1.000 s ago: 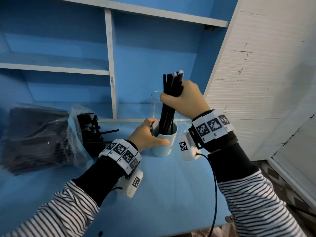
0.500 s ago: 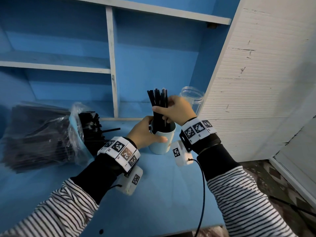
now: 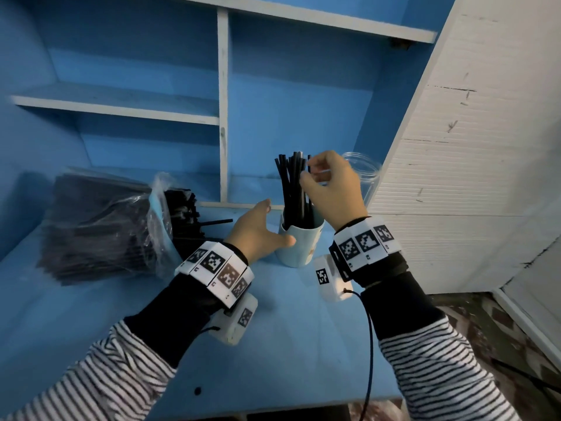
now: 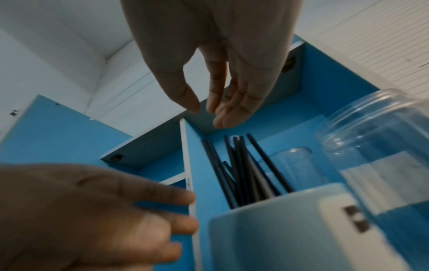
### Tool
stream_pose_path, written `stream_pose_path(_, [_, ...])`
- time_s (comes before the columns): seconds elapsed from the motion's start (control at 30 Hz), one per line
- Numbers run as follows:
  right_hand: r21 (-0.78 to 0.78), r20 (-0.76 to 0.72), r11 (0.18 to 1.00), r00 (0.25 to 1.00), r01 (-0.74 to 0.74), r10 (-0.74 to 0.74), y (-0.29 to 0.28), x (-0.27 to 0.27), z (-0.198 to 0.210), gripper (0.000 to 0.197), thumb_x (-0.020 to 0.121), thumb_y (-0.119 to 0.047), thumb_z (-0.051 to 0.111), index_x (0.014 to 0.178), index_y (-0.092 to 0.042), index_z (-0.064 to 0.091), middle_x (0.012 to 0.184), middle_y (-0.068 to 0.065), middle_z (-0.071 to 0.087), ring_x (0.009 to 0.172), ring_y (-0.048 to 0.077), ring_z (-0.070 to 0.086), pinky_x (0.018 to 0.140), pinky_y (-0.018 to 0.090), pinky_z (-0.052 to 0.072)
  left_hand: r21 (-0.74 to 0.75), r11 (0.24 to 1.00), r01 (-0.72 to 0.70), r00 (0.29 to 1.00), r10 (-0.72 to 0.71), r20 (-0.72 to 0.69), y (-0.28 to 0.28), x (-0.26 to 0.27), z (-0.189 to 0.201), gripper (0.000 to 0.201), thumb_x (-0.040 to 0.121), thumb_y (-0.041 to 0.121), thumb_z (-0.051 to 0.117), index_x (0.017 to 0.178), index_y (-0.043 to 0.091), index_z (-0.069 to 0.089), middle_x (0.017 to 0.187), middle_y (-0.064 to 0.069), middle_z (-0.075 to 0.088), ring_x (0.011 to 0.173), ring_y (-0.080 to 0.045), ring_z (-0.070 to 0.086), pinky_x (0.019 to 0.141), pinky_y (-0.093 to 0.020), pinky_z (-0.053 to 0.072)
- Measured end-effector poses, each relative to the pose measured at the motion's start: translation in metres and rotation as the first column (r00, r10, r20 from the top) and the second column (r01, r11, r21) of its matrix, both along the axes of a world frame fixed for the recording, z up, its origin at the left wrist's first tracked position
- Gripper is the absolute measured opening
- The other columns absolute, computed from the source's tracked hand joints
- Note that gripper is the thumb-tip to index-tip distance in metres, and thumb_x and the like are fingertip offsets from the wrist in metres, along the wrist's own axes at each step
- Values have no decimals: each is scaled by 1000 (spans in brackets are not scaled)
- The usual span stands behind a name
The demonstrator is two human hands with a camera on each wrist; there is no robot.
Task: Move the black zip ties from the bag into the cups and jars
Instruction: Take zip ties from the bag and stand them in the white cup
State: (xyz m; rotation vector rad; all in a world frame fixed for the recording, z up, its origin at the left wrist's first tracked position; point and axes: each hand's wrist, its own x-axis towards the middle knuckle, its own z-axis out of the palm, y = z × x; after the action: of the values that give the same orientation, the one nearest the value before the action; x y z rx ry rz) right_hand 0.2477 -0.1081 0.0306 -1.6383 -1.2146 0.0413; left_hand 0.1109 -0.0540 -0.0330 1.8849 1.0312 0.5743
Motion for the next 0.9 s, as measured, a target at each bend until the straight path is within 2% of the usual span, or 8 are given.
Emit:
stream_pose_path(0.13, [133,-8,979,987,-156,159,2,-32,-3,10,84,-6,61,88,-14,59,86,5,62,71,12,56,67,14,45,211,964,-159,940,83,330,-11,-38,13,38,84,6,66,112,30,57,117,3,61,111,-16,58,98,-31,46])
stream_pose_path(0.27, [-19,-9,937,937,-348,348,10,-61,-21,15,86,-10,64,102,-12,64,94,-1,64,87,9,60,73,15,48,409,853,-324,906,156,394,-1,-79,31,26,82,2,59,96,24,64,104,7,66,98,-10,62,89,-24,49])
stream_pose_path(0.37, [-293,11,856,893,-427,449,15,-76,-34,37,89,-25,67,125,-18,58,121,-1,61,112,10,54,94,24,44,512,753,-415,904,277,325,18,-108,34,23,79,7,60,94,23,66,104,1,63,102,-14,58,93,-25,43])
stream_pose_path(0.43, [-408,8,787,860,-463,510,17,-85,-41,48,89,-32,67,133,-22,53,133,-3,55,118,6,48,98,21,38,545,722,-427,904,363,227,34,-127,30,23,76,18,62,96,27,66,108,-5,61,106,-20,56,96,-32,44])
stream_pose_path(0.57, [-461,-75,711,821,-531,565,30,-102,-55,53,84,-33,72,133,-25,54,134,-5,56,122,13,52,106,30,42,453,824,-341,920,391,-20,47,-150,22,37,77,31,71,112,33,63,122,-6,56,115,-26,54,102,-42,43])
stream_pose_path(0.63, [-457,-119,692,810,-558,575,36,-113,-58,50,82,-28,75,129,-24,58,128,-3,60,116,14,56,104,32,45,435,845,-311,932,362,-36,44,-154,21,40,82,26,69,120,32,60,128,-4,56,118,-23,53,103,-37,42])
stream_pose_path(0.77, [-434,-32,718,805,-545,592,44,-128,-60,37,81,-18,75,117,-19,67,117,-1,67,108,12,59,94,19,42,415,861,-295,943,333,-21,38,-154,25,38,90,18,61,125,32,60,130,2,60,118,-18,55,90,-22,38])
stream_pose_path(0.9, [-367,-67,759,829,-538,555,50,-126,-57,28,82,-16,74,110,-18,73,108,-2,71,94,6,63,84,13,43,406,857,-317,938,347,0,36,-156,27,37,91,18,60,126,31,61,131,3,60,120,-16,54,92,-17,33])
